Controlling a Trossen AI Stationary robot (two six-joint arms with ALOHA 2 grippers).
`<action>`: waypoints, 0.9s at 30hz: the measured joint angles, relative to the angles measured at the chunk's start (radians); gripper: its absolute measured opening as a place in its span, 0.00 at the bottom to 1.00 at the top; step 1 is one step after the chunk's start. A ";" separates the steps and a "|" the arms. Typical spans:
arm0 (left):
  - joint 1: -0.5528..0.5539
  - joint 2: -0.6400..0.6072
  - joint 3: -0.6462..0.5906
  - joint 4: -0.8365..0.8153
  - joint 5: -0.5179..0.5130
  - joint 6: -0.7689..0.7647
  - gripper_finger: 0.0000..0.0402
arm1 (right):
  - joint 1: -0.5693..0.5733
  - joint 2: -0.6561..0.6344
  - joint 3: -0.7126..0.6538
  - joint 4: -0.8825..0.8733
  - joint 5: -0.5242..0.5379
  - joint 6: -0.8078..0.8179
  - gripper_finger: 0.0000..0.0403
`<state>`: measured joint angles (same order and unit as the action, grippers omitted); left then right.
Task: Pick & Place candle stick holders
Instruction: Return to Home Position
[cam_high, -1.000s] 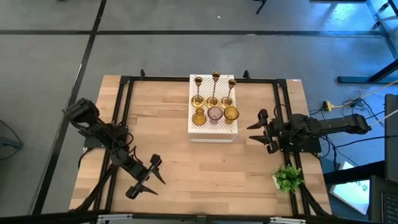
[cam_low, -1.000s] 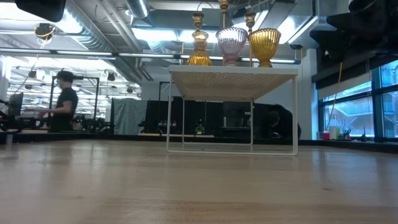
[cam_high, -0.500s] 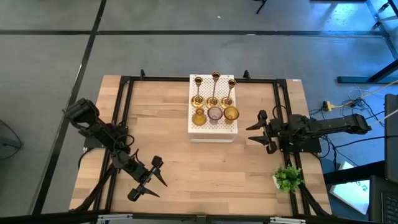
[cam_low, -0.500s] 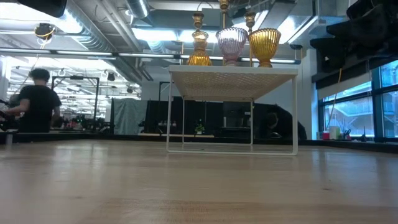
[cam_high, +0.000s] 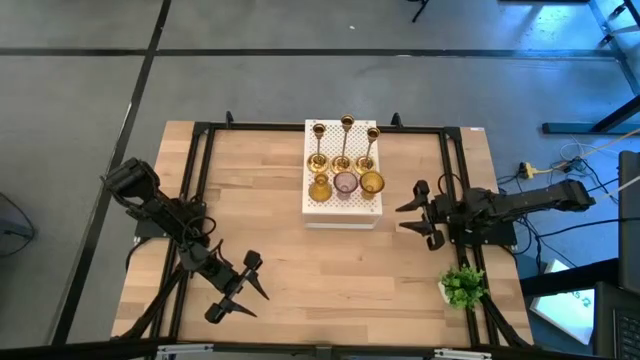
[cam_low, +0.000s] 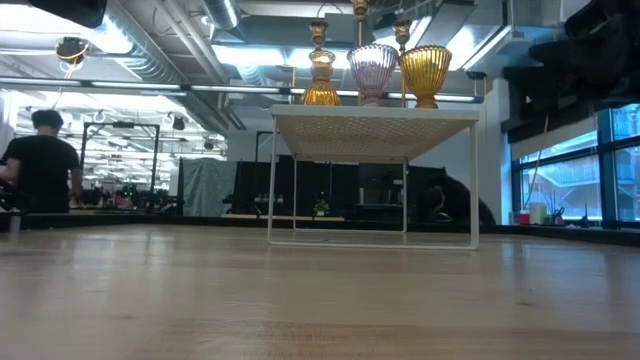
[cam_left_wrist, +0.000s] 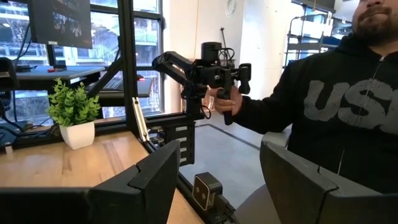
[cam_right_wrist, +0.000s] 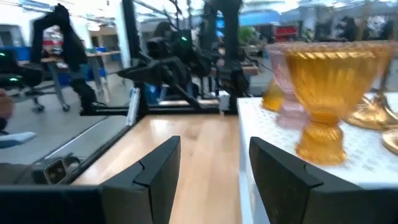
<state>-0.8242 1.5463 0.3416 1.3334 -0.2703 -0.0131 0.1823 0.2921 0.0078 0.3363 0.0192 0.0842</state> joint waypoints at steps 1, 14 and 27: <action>0.000 0.000 0.000 0.000 0.000 0.000 0.54 | 0.002 0.000 0.000 0.000 0.009 0.004 0.48; -0.014 0.000 0.000 0.000 -0.005 0.000 0.54 | 0.001 -0.038 0.001 0.004 0.043 -0.019 0.48; -0.046 0.000 0.000 0.000 -0.041 0.009 0.54 | 0.000 -0.291 0.002 -0.237 0.093 -0.046 0.48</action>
<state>-0.8700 1.5463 0.3416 1.3338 -0.3109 -0.0040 0.1818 0.0010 0.0093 0.0990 0.1122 0.0380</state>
